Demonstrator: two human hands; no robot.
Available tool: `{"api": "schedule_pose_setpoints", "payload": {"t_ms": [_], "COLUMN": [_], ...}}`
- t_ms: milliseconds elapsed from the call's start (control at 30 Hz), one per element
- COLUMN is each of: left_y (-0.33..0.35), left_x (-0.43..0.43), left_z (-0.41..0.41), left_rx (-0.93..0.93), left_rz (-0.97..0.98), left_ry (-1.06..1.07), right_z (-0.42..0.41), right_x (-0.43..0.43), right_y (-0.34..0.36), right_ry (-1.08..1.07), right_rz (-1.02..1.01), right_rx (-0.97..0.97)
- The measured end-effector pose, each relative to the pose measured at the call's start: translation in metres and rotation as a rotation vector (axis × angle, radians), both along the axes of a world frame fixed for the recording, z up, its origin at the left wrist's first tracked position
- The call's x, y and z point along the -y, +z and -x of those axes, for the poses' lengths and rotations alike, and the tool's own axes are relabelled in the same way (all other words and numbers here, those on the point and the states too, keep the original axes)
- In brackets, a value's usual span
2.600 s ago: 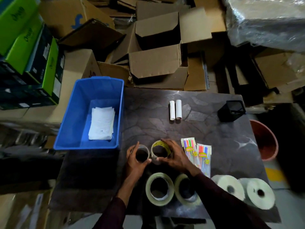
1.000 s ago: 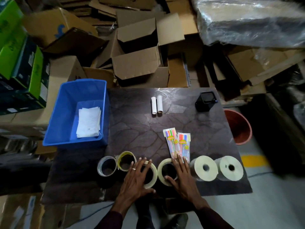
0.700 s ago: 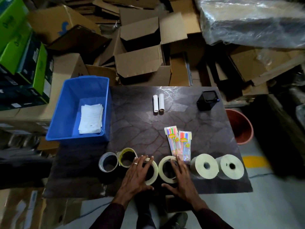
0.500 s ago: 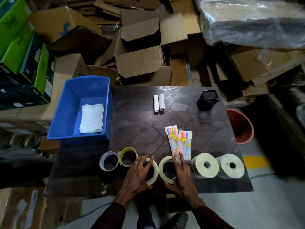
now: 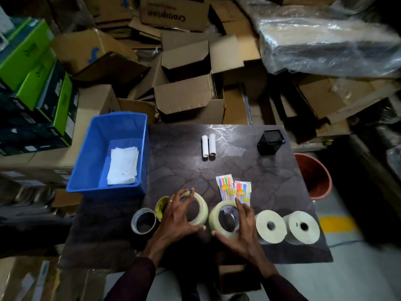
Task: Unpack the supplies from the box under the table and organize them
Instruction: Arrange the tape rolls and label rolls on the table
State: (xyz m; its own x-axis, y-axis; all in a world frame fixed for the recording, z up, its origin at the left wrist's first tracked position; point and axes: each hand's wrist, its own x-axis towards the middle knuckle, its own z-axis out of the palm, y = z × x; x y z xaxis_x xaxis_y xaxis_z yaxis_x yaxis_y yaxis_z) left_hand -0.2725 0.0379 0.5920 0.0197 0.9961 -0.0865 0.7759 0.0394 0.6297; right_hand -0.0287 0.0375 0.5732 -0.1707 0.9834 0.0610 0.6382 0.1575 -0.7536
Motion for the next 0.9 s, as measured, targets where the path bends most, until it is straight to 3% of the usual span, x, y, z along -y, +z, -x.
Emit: {"api": "schedule_pose_setpoints", "payload": {"t_ms": [100,433,633,900], "left_y": [0.007,0.012,-0.003,-0.014], "left_x": [-0.027,-0.103,-0.149,-0.227], "left_z": [0.007,0.031,0.043,0.074], "left_rx": [0.023,-0.012,-0.010,-0.190], "left_rz": [0.004,0.016,0.041,0.132], "left_ry": [0.110,0.319,0.367,0.285], "right_z": [0.011,0.047,0.065,0.113], "right_x": [-0.026,-0.112,-0.155,-0.220], "right_y": [0.014,0.030,0.017,0.002], "right_ry": [-0.039,-0.063,-0.059,0.044], "right_rz": [0.077,0.064,0.030,0.061], "right_rx": [0.009,-0.030,-0.029,0.009]}}
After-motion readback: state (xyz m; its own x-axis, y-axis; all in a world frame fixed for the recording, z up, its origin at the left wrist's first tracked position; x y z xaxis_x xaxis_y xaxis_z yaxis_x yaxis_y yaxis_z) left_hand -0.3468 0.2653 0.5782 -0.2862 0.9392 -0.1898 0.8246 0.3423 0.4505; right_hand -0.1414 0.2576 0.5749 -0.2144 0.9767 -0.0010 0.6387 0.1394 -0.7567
